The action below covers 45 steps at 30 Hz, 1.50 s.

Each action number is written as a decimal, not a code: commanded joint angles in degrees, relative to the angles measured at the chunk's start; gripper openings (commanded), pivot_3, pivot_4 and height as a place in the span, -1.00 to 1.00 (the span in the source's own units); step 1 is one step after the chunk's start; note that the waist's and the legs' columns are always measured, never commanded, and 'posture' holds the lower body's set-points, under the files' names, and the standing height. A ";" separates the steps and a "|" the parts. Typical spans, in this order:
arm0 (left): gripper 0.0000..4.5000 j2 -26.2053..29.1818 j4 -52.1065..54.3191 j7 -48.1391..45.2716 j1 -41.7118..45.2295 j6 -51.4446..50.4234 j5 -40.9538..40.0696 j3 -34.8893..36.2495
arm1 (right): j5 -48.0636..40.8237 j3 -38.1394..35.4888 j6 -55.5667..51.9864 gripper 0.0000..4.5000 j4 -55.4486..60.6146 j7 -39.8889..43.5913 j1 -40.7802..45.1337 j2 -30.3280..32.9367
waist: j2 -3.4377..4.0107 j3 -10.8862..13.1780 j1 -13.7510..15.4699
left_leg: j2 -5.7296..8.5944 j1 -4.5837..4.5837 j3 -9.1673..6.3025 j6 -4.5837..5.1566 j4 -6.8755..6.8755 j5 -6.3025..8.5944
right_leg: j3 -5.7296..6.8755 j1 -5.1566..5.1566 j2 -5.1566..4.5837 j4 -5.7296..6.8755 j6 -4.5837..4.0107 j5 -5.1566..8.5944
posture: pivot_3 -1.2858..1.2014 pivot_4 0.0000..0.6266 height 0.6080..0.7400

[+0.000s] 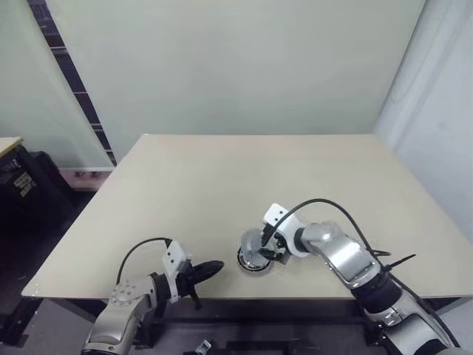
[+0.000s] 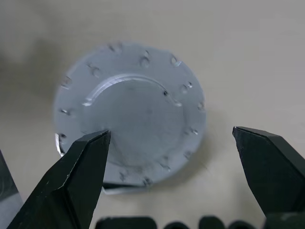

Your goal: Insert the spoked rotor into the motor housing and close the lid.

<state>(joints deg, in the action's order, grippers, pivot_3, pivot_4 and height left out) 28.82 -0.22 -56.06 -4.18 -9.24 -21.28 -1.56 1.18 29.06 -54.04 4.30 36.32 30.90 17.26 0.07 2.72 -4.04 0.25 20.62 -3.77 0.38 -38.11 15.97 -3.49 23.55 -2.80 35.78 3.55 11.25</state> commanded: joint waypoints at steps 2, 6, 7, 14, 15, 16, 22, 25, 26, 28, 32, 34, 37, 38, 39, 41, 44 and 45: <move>-0.99 0.63 2.86 0.02 -0.11 0.03 -0.90 1.26 | 0.07 0.27 4.19 1.00 -3.48 -0.64 0.54 -2.00 | 0.00 0.00 0.00 | 0.00 0.00 0.00 0.00 0.00 0.00 | 0.00 0.01 0.00 0.00 0.00 0.00 | 0.03 -1.00 1.00; -0.99 0.79 3.38 0.25 -0.70 -0.05 -0.88 1.48 | -0.34 0.18 7.37 1.00 -6.56 0.05 -0.24 -3.09 | 0.01 0.00 0.00 | 0.00 0.00 -0.01 0.00 0.00 0.00 | 0.01 0.00 0.00 0.01 0.00 0.00 | 0.03 -1.00 1.00; -0.99 0.81 3.45 0.29 -0.78 -0.08 -0.88 1.53 | -0.58 -0.20 8.37 1.00 -7.09 0.16 -0.53 -3.38 | 0.01 0.00 0.00 | 0.00 0.00 -0.01 0.00 0.00 0.00 | 0.00 0.00 0.00 0.00 0.00 0.00 | 0.03 -1.00 1.00; -0.99 0.96 3.59 0.47 -0.99 -0.09 -0.87 1.83 | -5.88 -6.90 12.24 1.00 -6.53 1.53 -3.12 -4.98 | 0.01 0.00 -0.01 | 0.00 0.00 -0.01 0.00 0.00 0.00 | 0.00 0.00 0.00 0.01 0.00 0.00 | 0.03 -1.00 1.00; -0.99 1.00 3.60 0.47 -0.98 -0.10 -0.87 1.84 | -6.77 -7.66 12.98 1.00 -6.10 2.13 -3.73 -4.90 | 0.01 0.00 0.01 | 0.00 0.00 -0.01 0.00 0.00 0.00 | 0.00 -0.01 0.00 0.00 0.00 0.00 | 0.03 -1.00 1.00; -0.99 1.03 3.61 0.47 -0.96 -0.12 -0.86 1.85 | -7.38 -8.25 13.39 1.00 -5.84 2.44 -4.24 -4.84 | 0.00 0.00 0.02 | 0.01 -0.01 -0.01 0.00 0.00 0.00 | 0.00 -0.02 0.00 0.00 0.00 0.00 | 0.03 -1.00 1.00; -0.99 1.26 3.46 0.21 -0.33 -0.30 -0.78 1.73 | -7.68 -8.29 16.40 1.00 -7.54 3.66 -6.01 -4.26 | 0.01 0.00 -0.02 | 0.00 -0.02 -0.01 0.00 0.00 0.00 | 0.00 -0.02 0.01 0.01 0.00 0.00 | 0.03 -1.00 1.00; -0.99 1.48 3.33 0.01 0.07 -0.38 -0.73 1.75 | -7.66 -8.19 17.66 1.00 -8.47 3.93 -6.55 -4.77 | 0.01 0.00 -0.03 | 0.00 -0.02 0.00 0.00 0.00 0.00 | -0.01 -0.02 0.01 0.02 0.00 0.00 | 0.03 -1.00 1.00; -0.99 1.56 3.31 -0.05 0.14 -0.41 -0.72 1.78 | -7.71 -8.13 17.89 1.00 -8.61 3.99 -6.71 -5.00 | 0.01 0.00 -0.03 | 0.00 -0.02 0.01 0.00 -0.01 0.00 | -0.01 -0.02 0.01 0.02 0.00 0.00 | 0.03 -1.00 1.00; -0.99 1.76 3.34 -0.17 0.21 -0.53 -0.71 1.88 | -7.54 -7.83 18.43 1.00 -8.84 3.94 -6.97 -5.43 | 0.01 0.00 -0.03 | 0.00 -0.03 0.00 0.00 -0.01 0.00 | -0.01 -0.03 0.01 0.02 0.00 0.00 | 0.03 -1.00 1.00; -0.99 2.14 3.41 -0.29 0.23 -0.66 -0.73 2.03 | -7.09 -7.53 19.58 1.00 -9.59 3.59 -7.15 -6.18 | 0.01 0.00 -0.02 | 0.00 -0.02 0.00 0.00 0.00 0.00 | -0.01 -0.02 0.01 0.01 0.00 0.00 | 0.03 -1.00 1.00; -0.99 2.34 3.43 -0.29 0.26 -0.71 -0.76 2.07 | -6.55 -6.93 20.39 1.00 -10.11 3.55 -7.27 -6.38 | 0.00 0.00 -0.02 | 0.01 -0.02 0.01 0.00 0.00 0.00 | -0.02 -0.03 0.01 0.01 0.00 0.00 | 0.03 -1.00 1.00; -1.00 2.56 3.39 -0.25 0.36 -0.74 -0.81 2.03 | -6.11 -6.37 20.91 0.74 -10.60 3.63 -7.33 -6.45 | 0.01 0.00 0.00 | 0.01 -0.03 0.00 0.00 0.00 0.00 | -0.02 -0.03 0.01 0.02 0.00 0.00 | 0.03 -1.00 1.00; -1.00 2.60 3.39 -0.23 0.38 -0.75 -0.82 2.02 | -5.99 -6.18 20.89 0.60 -10.65 3.70 -7.29 -6.40 | 0.01 0.00 -0.01 | 0.01 -0.03 0.00 0.00 0.00 0.00 | -0.02 -0.03 0.01 0.02 0.00 0.00 | 0.03 -1.00 1.00; -1.00 2.63 3.38 -0.23 0.39 -0.76 -0.82 2.01 | -5.87 -6.03 20.79 0.45 -10.69 3.86 -7.24 -6.36 | 0.01 0.00 -0.02 | 0.01 -0.03 0.00 0.00 0.00 0.00 | -0.02 -0.03 0.01 0.02 0.00 0.00 | 0.03 -1.00 1.00; -1.00 2.69 3.39 -0.25 0.41 -0.81 -0.80 2.00 | -5.57 -5.89 20.81 0.13 -10.76 4.06 -7.18 -6.35 | 0.00 0.00 -0.02 | 0.01 -0.03 0.00 0.00 0.00 0.00 | -0.02 -0.03 0.01 0.01 0.00 0.00 | 0.03 -1.00 1.00; -1.00 2.80 3.39 -0.29 0.52 -0.91 -0.77 1.94 | -4.72 -5.34 21.21 -0.34 -11.21 4.35 -6.88 -5.92 | 0.01 0.00 -0.09 | 0.00 -0.04 0.01 0.00 0.03 0.00 | -0.02 -0.01 0.01 0.01 0.00 0.00 | 0.03 -1.00 1.00; -1.00 2.83 3.39 -0.32 0.57 -0.95 -0.76 1.92 | -4.42 -5.11 21.34 -0.49 -11.36 4.48 -6.78 -5.69 | 0.01 0.00 -0.09 | 0.00 -0.05 0.00 0.00 0.04 0.00 | -0.02 -0.01 0.01 0.01 0.00 0.00 | 0.03 -1.00 1.00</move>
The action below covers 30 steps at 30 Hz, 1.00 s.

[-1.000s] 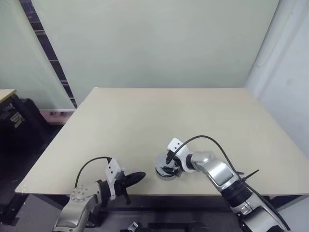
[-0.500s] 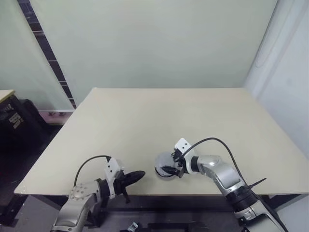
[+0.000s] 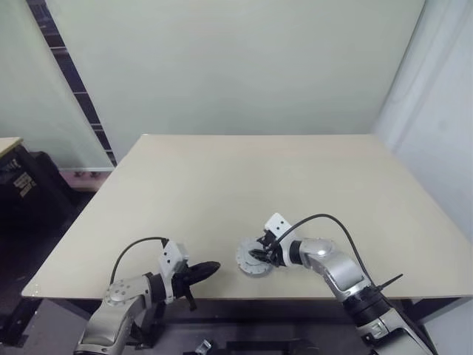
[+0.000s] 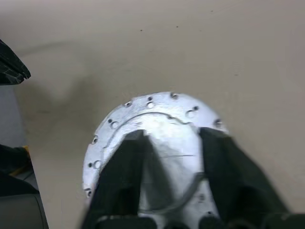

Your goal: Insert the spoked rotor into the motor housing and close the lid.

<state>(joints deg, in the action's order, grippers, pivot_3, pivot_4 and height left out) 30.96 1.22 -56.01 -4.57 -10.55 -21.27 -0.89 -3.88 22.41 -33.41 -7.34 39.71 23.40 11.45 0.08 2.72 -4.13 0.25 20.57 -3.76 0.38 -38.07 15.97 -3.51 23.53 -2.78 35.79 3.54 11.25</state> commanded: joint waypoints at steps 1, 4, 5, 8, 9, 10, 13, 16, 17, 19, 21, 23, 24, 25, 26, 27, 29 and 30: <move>-1.00 0.71 1.95 -0.39 1.00 0.34 -0.77 1.23 | 0.77 1.63 0.81 -0.65 0.20 1.18 0.76 0.24 | 0.00 0.00 0.00 | 0.00 -0.01 0.00 0.00 0.00 0.00 | 0.00 0.00 0.00 0.00 0.00 0.00 | 0.03 -1.00 1.00; -1.00 0.79 1.91 -0.47 1.05 0.34 -0.78 1.22 | -0.30 0.52 0.20 -0.99 0.44 1.13 0.67 -0.17 | 0.00 -0.01 0.02 | -0.01 -0.04 0.00 0.00 -0.01 0.00 | 0.00 -0.04 0.00 0.01 0.00 0.00 | 0.03 -1.00 1.00; -1.00 0.82 1.86 -0.51 1.08 0.35 -0.77 1.21 | -0.97 -0.33 -0.27 -0.99 0.59 0.93 0.67 -0.53 | 0.00 -0.01 0.02 | -0.01 -0.06 0.00 0.00 -0.02 0.00 | 0.00 -0.06 0.00 0.02 0.00 0.00 | 0.03 -1.00 1.00; -1.00 0.91 1.87 -0.64 1.01 0.35 -0.76 1.23 | -1.39 -1.27 -0.63 -0.99 1.26 0.61 0.66 -0.44 | 0.00 -0.01 0.08 | 0.01 -0.04 0.00 0.00 -0.04 0.00 | -0.01 -0.06 0.00 0.01 0.00 0.00 | 0.03 -1.00 1.00; -1.00 0.92 1.83 -0.69 1.00 0.37 -0.75 1.21 | -1.78 -1.78 -0.23 -0.99 1.45 0.45 0.46 -0.56 | 0.00 -0.01 0.07 | 0.01 -0.03 0.00 0.00 -0.04 0.00 | -0.01 -0.06 0.00 0.01 0.00 0.00 | 0.03 -1.00 1.00; -1.00 0.90 1.79 -0.74 0.99 0.40 -0.74 1.19 | -2.22 -2.32 0.16 -0.99 1.63 0.27 0.23 -0.77 | 0.00 -0.01 0.07 | 0.01 -0.03 0.00 0.00 -0.04 0.00 | -0.01 -0.06 0.00 0.01 0.00 0.00 | 0.03 -1.00 1.00; -1.00 0.81 1.63 -0.87 1.03 0.46 -0.69 1.03 | -2.32 -3.13 1.14 -0.92 2.07 -0.07 -0.08 -0.59 | 0.00 -0.01 0.09 | 0.02 -0.02 -0.01 0.00 -0.04 0.00 | -0.01 -0.06 0.00 0.01 0.00 0.00 | 0.03 -1.00 1.00; -1.00 0.69 1.45 -1.01 1.18 0.49 -0.61 0.80 | -2.87 -4.38 1.08 -0.61 2.69 0.07 0.09 0.26 | 0.00 -0.01 0.07 | 0.02 -0.02 0.00 0.00 -0.04 0.00 | -0.01 -0.05 0.00 0.01 0.00 0.00 | 0.03 -1.00 1.00; -1.00 0.67 1.41 -1.06 1.23 0.49 -0.59 0.76 | -3.38 -4.68 0.33 -0.43 3.08 0.68 0.14 0.67 | 0.01 -0.01 0.09 | 0.02 -0.03 0.00 0.00 -0.04 0.00 | -0.01 -0.05 0.00 0.01 0.00 0.00 | 0.03 -1.00 1.00; -1.00 0.66 1.29 -1.20 1.31 0.54 -0.49 0.70 | -3.95 -5.20 -0.47 -0.12 4.19 1.31 0.00 1.64 | 0.01 -0.01 0.10 | 0.02 -0.02 0.00 0.00 -0.04 0.00 | -0.01 -0.06 0.00 0.01 0.00 0.00 | 0.03 -1.00 1.00; -1.00 0.65 1.19 -1.31 1.34 0.60 -0.40 0.68 | -4.61 -5.22 -1.03 0.20 5.62 2.40 -0.39 2.99 | 0.00 -0.01 0.09 | 0.02 -0.02 0.00 0.00 -0.04 0.00 | -0.02 -0.06 0.00 0.01 0.00 0.00 | 0.03 -1.00 1.00; -1.00 0.66 1.25 -1.37 1.23 0.64 -0.37 0.69 | -5.32 -5.98 -1.36 0.51 6.67 2.17 -0.95 3.30 | 0.00 -0.01 0.09 | 0.02 -0.02 0.00 0.00 -0.04 0.00 | -0.02 -0.06 0.00 0.01 0.00 0.00 | 0.03 -1.00 1.00; -1.00 0.66 1.25 -1.40 1.20 0.65 -0.36 0.69 | -5.58 -6.22 -1.49 0.67 7.22 2.11 -1.35 3.49 | 0.00 -0.01 0.09 | 0.02 -0.02 0.00 0.00 -0.04 0.00 | -0.02 -0.05 0.00 0.01 0.00 0.00 | 0.03 -1.00 1.00; -1.00 0.67 1.22 -1.44 1.22 0.63 -0.35 0.68 | -6.08 -6.61 -1.75 0.83 7.81 1.94 -2.01 3.49 | 0.00 -0.01 0.09 | 0.02 -0.02 0.00 0.00 -0.04 0.00 | -0.01 -0.05 0.00 0.01 0.00 0.00 | 0.03 -1.00 1.00; -1.00 0.68 1.21 -1.49 1.23 0.60 -0.34 0.67 | -6.43 -6.60 -1.97 0.98 8.36 2.09 -2.66 3.67 | 0.00 -0.01 0.09 | 0.02 -0.02 0.00 0.00 -0.04 0.00 | -0.02 -0.05 0.00 0.01 0.00 0.00 | 0.03 -1.00 1.00; -1.00 0.70 1.19 -1.53 1.24 0.58 -0.33 0.67 | -6.51 -6.55 -1.74 0.98 8.76 1.96 -3.28 3.71 | 0.00 -0.01 0.09 | 0.02 -0.02 0.00 0.00 -0.04 0.00 | -0.02 -0.06 0.00 0.01 0.00 0.00 | 0.03 -1.00 1.00; -1.00 0.70 1.05 -1.62 1.38 0.58 -0.29 0.63 | -6.32 -6.89 0.20 0.98 8.94 0.59 -4.67 2.87 | -0.01 -0.02 0.09 | 0.02 -0.02 0.01 0.00 -0.04 0.00 | -0.02 -0.07 0.00 0.00 0.00 0.00 | 0.03 -1.00 1.00; -1.00 0.71 0.98 -1.67 1.46 0.58 -0.27 0.61 | -6.13 -7.23 1.32 0.98 8.86 -0.43 -5.25 2.24 | -0.01 -0.02 0.09 | 0.02 -0.02 0.01 0.00 -0.04 0.00 | -0.02 -0.06 0.00 0.00 0.00 0.00 | 0.03 -1.00 1.00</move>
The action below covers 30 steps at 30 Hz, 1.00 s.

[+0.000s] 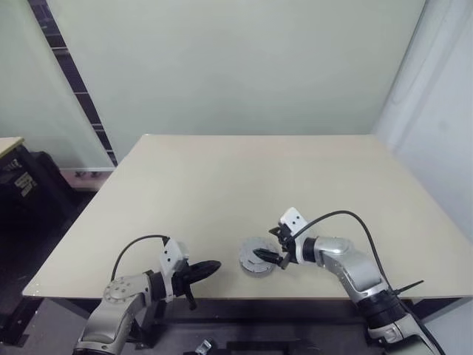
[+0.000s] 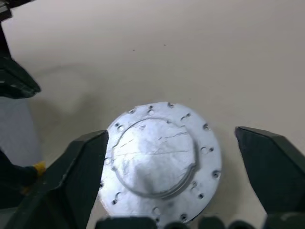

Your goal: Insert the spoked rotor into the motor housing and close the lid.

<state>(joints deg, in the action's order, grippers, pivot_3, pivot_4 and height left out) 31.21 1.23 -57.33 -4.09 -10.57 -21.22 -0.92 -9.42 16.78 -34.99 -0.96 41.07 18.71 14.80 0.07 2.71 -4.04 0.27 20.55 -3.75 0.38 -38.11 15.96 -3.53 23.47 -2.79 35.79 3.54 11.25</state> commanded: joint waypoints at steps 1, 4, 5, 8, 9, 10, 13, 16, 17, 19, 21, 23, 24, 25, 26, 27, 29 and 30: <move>-1.00 0.47 0.91 -0.42 1.07 0.58 -0.29 0.60 | -0.29 -1.19 4.02 0.98 2.47 -1.86 -1.18 -1.27 | 0.00 0.00 0.01 | 0.00 0.00 0.00 0.00 0.00 0.00 | 0.00 0.00 0.00 0.00 0.00 0.00 | 0.03 -1.00 1.00; -1.00 0.53 0.87 -0.61 1.18 0.50 -0.27 0.58 | 0.56 0.21 5.98 0.98 2.38 -1.67 -2.12 -1.20 | 0.00 0.00 0.00 | 0.00 0.00 0.01 0.00 -0.01 0.00 | -0.01 0.00 0.00 0.01 0.00 0.00 | 0.03 -1.00 1.00; -1.00 0.58 0.88 -0.68 1.23 0.44 -0.25 0.55 | 0.95 0.71 6.68 0.98 2.22 -1.73 -2.33 -1.21 | 0.00 0.00 0.00 | 0.00 0.00 0.01 0.00 -0.02 0.00 | -0.01 -0.01 0.00 0.01 0.00 0.00 | 0.03 -1.00 1.00; -1.00 0.73 0.96 -0.80 1.38 0.23 -0.22 0.49 | 1.67 1.43 8.35 0.98 1.36 -2.17 -2.56 -1.71 | 0.01 0.00 0.00 | 0.00 -0.01 0.01 0.00 -0.03 0.00 | -0.02 -0.01 0.00 0.01 0.00 0.00 | 0.03 -1.00 1.00; -1.00 0.79 1.01 -0.83 1.45 0.14 -0.22 0.49 | 1.92 1.55 8.83 0.98 0.93 -2.50 -2.54 -1.96 | 0.01 0.00 0.00 | 0.00 -0.01 0.01 0.00 -0.03 0.00 | -0.02 0.00 0.00 0.01 0.00 0.00 | 0.03 -1.00 1.00; -1.00 0.85 1.05 -0.87 1.51 0.08 -0.21 0.49 | 2.03 1.76 8.89 0.98 0.55 -2.55 -2.53 -2.16 | 0.01 0.00 0.00 | 0.00 0.00 0.01 0.00 -0.03 0.00 | -0.02 0.00 0.00 0.01 0.00 0.00 | 0.03 -1.00 1.00; -1.00 0.95 1.08 -0.96 1.58 0.00 -0.18 0.53 | 2.23 2.40 9.00 0.98 0.11 -2.40 -2.60 -2.32 | 0.00 0.00 0.00 | 0.00 -0.01 0.02 0.00 -0.03 0.00 | -0.02 0.00 0.00 0.01 0.00 0.00 | 0.03 -1.00 1.00; -1.00 1.07 1.12 -0.97 1.62 -0.05 -0.19 0.56 | 3.15 3.10 10.04 0.98 -1.03 -2.98 -2.53 -2.75 | 0.00 0.00 0.02 | 0.00 0.00 0.01 0.00 -0.03 0.00 | -0.03 -0.01 0.00 0.01 0.00 0.00 | 0.03 -1.00 1.00; -1.00 1.11 1.14 -0.96 1.63 -0.08 -0.20 0.56 | 3.58 3.34 10.37 0.98 -1.54 -3.10 -2.44 -2.86 | 0.00 0.00 0.01 | 0.00 -0.01 0.01 0.00 -0.03 0.00 | -0.02 -0.01 0.00 0.01 0.00 0.00 | 0.03 -1.00 1.00; -1.00 1.15 1.16 -0.95 1.67 -0.12 -0.21 0.59 | 4.20 3.53 11.14 0.98 -2.46 -3.41 -2.24 -3.05 | 0.00 0.00 0.01 | 0.00 -0.01 0.01 0.00 -0.03 0.00 | -0.03 -0.01 0.00 0.01 0.00 0.00 | 0.03 -1.00 1.00; -1.00 1.17 1.22 -0.92 1.71 -0.15 -0.22 0.62 | 5.03 3.73 12.25 0.98 -3.57 -3.84 -1.99 -3.09 | 0.00 0.00 0.01 | 0.00 -0.01 0.01 0.00 -0.03 0.00 | -0.03 -0.01 0.00 0.01 0.00 0.00 | 0.03 -1.00 1.00; -1.00 1.19 1.32 -0.88 1.73 -0.19 -0.21 0.64 | 5.74 4.02 13.09 0.98 -4.71 -4.12 -1.78 -3.05 | 0.00 0.00 0.02 | 0.00 -0.01 0.01 0.00 -0.03 0.00 | -0.03 -0.01 0.00 0.01 0.00 0.00 | 0.03 -1.00 1.00; -1.00 1.20 1.38 -0.87 1.74 -0.21 -0.22 0.64 | 6.08 4.13 13.37 0.98 -5.25 -4.19 -1.70 -3.05 | 0.00 0.00 0.01 | 0.00 -0.01 0.02 0.00 -0.03 0.00 | -0.03 -0.01 0.00 0.01 0.00 0.00 | 0.03 -1.00 1.00; -1.00 1.20 1.42 -0.85 1.75 -0.22 -0.21 0.65 | 6.35 4.26 13.57 0.98 -5.70 -4.22 -1.61 -3.04 | 0.00 0.00 0.00 | 0.00 -0.01 0.02 0.00 -0.03 0.00 | -0.03 -0.01 0.00 0.01 0.00 0.00 | 0.03 -1.00 1.00; -1.00 1.20 1.46 -0.84 1.75 -0.23 -0.21 0.65 | 6.66 4.39 13.90 0.98 -6.14 -4.27 -1.53 -3.06 | 0.00 0.00 0.00 | 0.00 -0.01 0.02 0.00 -0.03 0.00 | -0.04 -0.01 0.00 0.01 0.00 0.00 | 0.03 -1.00 1.00; -1.00 1.20 1.49 -0.84 1.75 -0.24 -0.21 0.66 | 6.90 4.44 14.16 0.98 -6.43 -4.28 -1.48 -3.11 | 0.00 0.00 0.00 | 0.00 -0.01 0.02 0.00 -0.03 0.00 | -0.04 -0.01 0.00 0.01 0.00 0.00 | 0.03 -1.00 1.00; -1.00 1.19 1.53 -0.81 1.76 -0.27 -0.20 0.66 | 7.25 4.44 14.52 0.98 -6.92 -4.31 -1.37 -3.29 | 0.00 0.00 0.00 | 0.00 -0.02 0.01 0.00 -0.03 0.00 | -0.03 -0.01 0.00 0.01 0.00 0.00 | 0.03 -1.00 1.00; -1.00 1.18 1.54 -0.81 1.76 -0.28 -0.20 0.66 | 7.37 4.41 14.61 0.98 -7.04 -4.29 -1.34 -3.36 | 0.00 0.00 0.00 | 0.00 -0.02 0.01 0.00 -0.03 0.00 | -0.03 -0.01 0.00 0.01 0.00 0.00 | 0.03 -1.00 1.00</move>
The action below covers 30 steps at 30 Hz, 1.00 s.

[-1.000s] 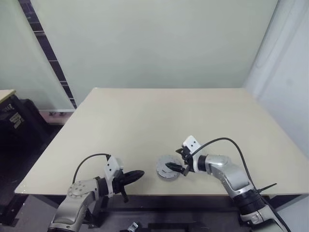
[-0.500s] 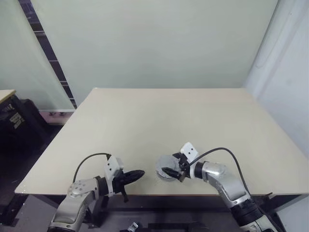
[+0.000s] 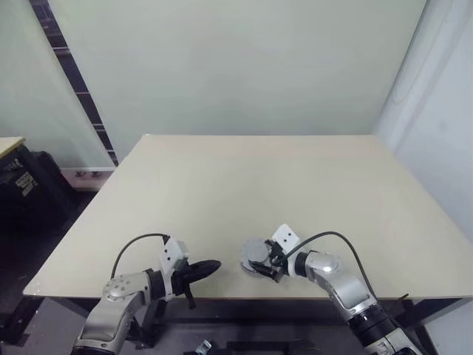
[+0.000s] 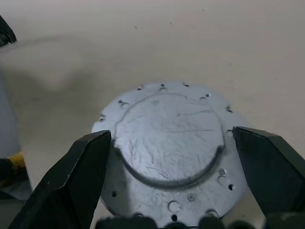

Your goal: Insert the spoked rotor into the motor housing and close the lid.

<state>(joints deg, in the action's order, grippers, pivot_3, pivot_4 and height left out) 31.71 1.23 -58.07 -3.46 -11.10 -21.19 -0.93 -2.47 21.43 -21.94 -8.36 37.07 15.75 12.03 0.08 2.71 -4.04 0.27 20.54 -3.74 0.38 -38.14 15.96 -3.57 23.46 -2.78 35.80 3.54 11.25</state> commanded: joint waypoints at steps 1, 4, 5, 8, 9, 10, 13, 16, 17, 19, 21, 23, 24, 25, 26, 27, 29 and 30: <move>-1.00 0.70 1.61 -0.06 1.12 0.20 -0.23 0.67 | 0.53 -0.28 1.48 0.98 0.37 -0.29 1.69 -0.68 | 0.00 0.00 0.00 | 0.00 0.00 0.00 0.00 0.00 0.00 | 0.00 0.00 0.00 0.00 0.00 0.00 | 0.03 -1.00 1.00; -1.00 0.70 1.76 -0.04 1.09 0.08 -0.24 0.61 | 0.92 -0.03 0.23 0.56 0.98 0.17 2.13 -0.46 | 0.00 0.00 0.00 | 0.00 0.00 0.00 0.00 0.00 0.00 | -0.01 -0.01 0.00 0.00 0.00 0.00 | 0.03 -1.00 1.00; -1.00 0.68 1.78 -0.04 1.09 0.06 -0.23 0.58 | 1.00 0.12 -0.53 0.43 1.25 0.49 2.31 -0.26 | 0.00 0.00 0.00 | 0.00 0.00 0.00 0.00 0.00 0.00 | -0.01 -0.01 0.00 0.00 0.00 0.00 | 0.03 -1.00 1.00; -1.00 0.55 1.79 0.02 1.17 0.04 -0.19 0.46 | 1.40 0.75 -2.55 0.43 2.16 1.41 2.98 0.58 | 0.00 0.00 0.01 | 0.00 0.00 0.00 0.00 -0.01 0.00 | -0.01 -0.01 0.00 0.00 0.00 0.00 | 0.03 -1.00 1.00; -1.00 0.51 1.79 0.04 1.18 0.05 -0.18 0.43 | 1.50 0.95 -2.98 0.43 2.40 1.60 3.17 0.82 | 0.00 0.00 0.02 | 0.00 0.00 0.00 0.00 -0.01 0.00 | -0.01 -0.01 0.00 0.01 0.00 0.00 | 0.03 -1.00 1.00; -1.00 0.48 1.79 0.04 1.18 0.06 -0.18 0.41 | 1.57 1.05 -3.30 0.43 2.59 1.69 3.28 0.94 | 0.00 0.00 0.02 | 0.01 0.00 0.00 0.00 -0.01 0.00 | -0.01 -0.02 0.00 0.01 0.00 0.00 | 0.03 -1.00 1.00; -1.00 0.39 1.80 0.09 1.16 0.10 -0.17 0.35 | 2.14 1.74 -4.09 0.43 2.90 2.64 3.65 1.57 | 0.00 0.00 0.02 | 0.02 0.00 0.00 0.00 -0.01 0.00 | -0.02 -0.02 0.00 0.00 0.00 0.00 | 0.03 -1.00 1.00; -1.00 0.32 1.73 0.11 1.17 0.16 -0.15 0.30 | 2.32 2.05 -4.76 0.43 3.19 3.08 3.77 2.02 | 0.00 0.00 0.02 | 0.02 0.00 0.00 0.00 -0.01 0.00 | -0.01 -0.02 0.00 0.00 0.00 0.00 | 0.03 -1.00 1.00; -1.00 0.28 1.68 0.10 1.18 0.19 -0.15 0.27 | 2.46 2.16 -4.96 0.43 3.28 3.28 3.85 2.27 | 0.00 0.00 0.02 | 0.02 0.00 0.00 0.00 -0.01 0.00 | -0.02 -0.02 0.00 0.00 0.00 0.00 | 0.03 -1.00 1.00; -1.00 0.20 1.56 0.09 1.24 0.26 -0.13 0.21 | 2.69 2.24 -5.21 0.43 3.35 3.49 4.00 2.64 | 0.00 0.00 0.02 | 0.02 -0.01 0.00 0.00 -0.01 0.00 | -0.02 -0.02 0.00 0.00 0.00 0.00 | 0.03 -1.00 1.00; -1.00 0.07 1.41 0.09 1.35 0.34 -0.08 0.11 | 2.95 2.43 -5.42 0.43 3.37 3.55 4.16 2.98 | 0.00 0.00 0.05 | 0.03 0.00 0.00 0.00 -0.01 0.00 | -0.02 -0.03 -0.01 0.00 0.00 0.00 | 0.03 -1.00 1.00; -1.00 -0.04 1.31 0.09 1.45 0.41 -0.04 0.01 | 3.14 2.66 -5.63 0.43 3.35 3.57 4.25 3.19 | 0.00 0.00 0.06 | 0.05 0.01 -0.01 0.00 -0.01 0.00 | -0.02 -0.03 -0.01 -0.01 0.00 0.00 | 0.03 -1.00 1.00; -1.00 -0.10 1.27 0.09 1.51 0.43 -0.02 -0.05 | 3.23 2.81 -5.76 0.43 3.30 3.60 4.28 3.27 | 0.00 0.00 0.06 | 0.06 0.01 0.00 0.00 -0.01 0.00 | -0.02 -0.03 -0.02 -0.02 0.00 0.00 | 0.03 -1.00 1.00; -1.00 -0.16 1.19 0.08 1.59 0.47 0.02 -0.11 | 3.36 2.96 -5.88 0.43 3.19 3.58 4.29 3.30 | 0.00 0.00 0.06 | 0.06 0.02 0.00 0.00 -0.01 0.00 | -0.02 -0.03 -0.02 -0.02 0.00 0.00 | 0.03 -1.00 1.00; -1.00 -0.20 1.12 0.07 1.67 0.51 0.07 -0.17 | 3.48 3.11 -6.05 0.43 3.12 3.53 4.31 3.34 | 0.00 0.00 0.06 | 0.06 0.02 0.00 0.00 -0.01 0.00 | -0.03 -0.03 -0.02 -0.02 0.00 0.00 | 0.03 -1.00 1.00; -1.00 -0.24 1.06 0.09 1.76 0.57 0.11 -0.24 | 3.57 3.22 -6.31 0.43 3.09 3.46 4.32 3.37 | 0.00 0.00 0.06 | 0.06 0.01 0.00 0.00 -0.01 0.00 | -0.03 -0.03 -0.02 -0.02 0.00 0.00 | 0.03 -1.00 1.00; -1.00 -0.38 0.93 0.20 2.01 0.66 0.29 -0.46 | 3.68 3.34 -6.72 0.43 3.13 3.31 4.34 3.42 | 0.00 0.00 0.06 | 0.06 0.01 0.00 0.00 -0.01 0.00 | -0.03 -0.04 -0.02 -0.01 0.00 0.00 | 0.03 -1.00 1.00; -1.00 -0.51 0.79 0.33 2.30 0.83 0.62 -0.73 | 3.78 3.47 -6.99 0.43 3.19 3.32 4.40 3.50 | 0.00 0.00 0.06 | 0.06 0.00 0.00 0.00 -0.01 0.00 | -0.03 -0.04 -0.02 -0.01 0.00 0.00 | 0.03 -1.00 1.00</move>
<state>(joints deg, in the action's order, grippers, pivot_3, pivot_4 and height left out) 31.23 1.23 -57.94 -2.52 -11.20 -20.91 -1.61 0.18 24.57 -28.08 -6.35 40.23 19.53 14.55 0.07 2.70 -3.98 0.33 20.54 -3.75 0.38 -38.15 15.96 -3.60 23.43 -2.80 35.79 3.54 11.25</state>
